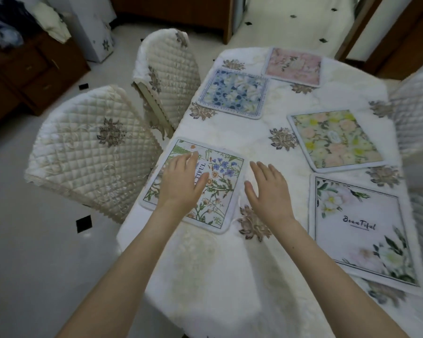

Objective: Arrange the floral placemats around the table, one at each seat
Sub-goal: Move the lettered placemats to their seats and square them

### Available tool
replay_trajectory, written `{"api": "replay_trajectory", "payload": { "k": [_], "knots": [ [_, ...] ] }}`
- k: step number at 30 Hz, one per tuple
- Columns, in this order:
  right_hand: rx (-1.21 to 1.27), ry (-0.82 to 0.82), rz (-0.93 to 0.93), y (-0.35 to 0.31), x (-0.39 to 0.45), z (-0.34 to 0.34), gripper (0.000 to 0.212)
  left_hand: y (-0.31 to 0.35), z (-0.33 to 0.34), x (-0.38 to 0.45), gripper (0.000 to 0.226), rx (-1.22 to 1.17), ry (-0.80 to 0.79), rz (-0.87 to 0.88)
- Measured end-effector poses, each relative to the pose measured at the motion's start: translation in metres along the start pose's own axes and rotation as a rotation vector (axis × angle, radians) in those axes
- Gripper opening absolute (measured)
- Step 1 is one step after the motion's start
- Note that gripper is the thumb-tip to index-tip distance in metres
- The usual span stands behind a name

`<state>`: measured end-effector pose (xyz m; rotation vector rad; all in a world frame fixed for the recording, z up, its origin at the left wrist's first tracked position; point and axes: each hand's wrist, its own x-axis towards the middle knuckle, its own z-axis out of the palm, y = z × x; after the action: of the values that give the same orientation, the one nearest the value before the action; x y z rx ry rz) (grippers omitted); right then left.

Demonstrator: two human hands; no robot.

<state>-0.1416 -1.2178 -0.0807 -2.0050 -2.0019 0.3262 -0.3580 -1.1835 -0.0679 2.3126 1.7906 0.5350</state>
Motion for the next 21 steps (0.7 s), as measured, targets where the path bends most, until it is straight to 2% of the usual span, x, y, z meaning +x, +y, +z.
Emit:
{"api": "replay_trajectory", "payload": {
  "k": [9,16,21],
  "knots": [
    [-0.093,0.154,0.072,0.085,-0.163,-0.104,0.051,0.166,-0.012,-0.083,0.054,-0.003,-0.025,0.330],
    [-0.018,0.197,0.236,0.147,-0.307,-0.118,0.048,0.283,0.027,-0.185,0.053,-0.134,-0.132,0.438],
    [-0.022,0.232,0.290,0.185,-0.354,-0.133,0.044,0.337,0.044,-0.215,0.052,-0.140,-0.185,0.508]
  ]
}}
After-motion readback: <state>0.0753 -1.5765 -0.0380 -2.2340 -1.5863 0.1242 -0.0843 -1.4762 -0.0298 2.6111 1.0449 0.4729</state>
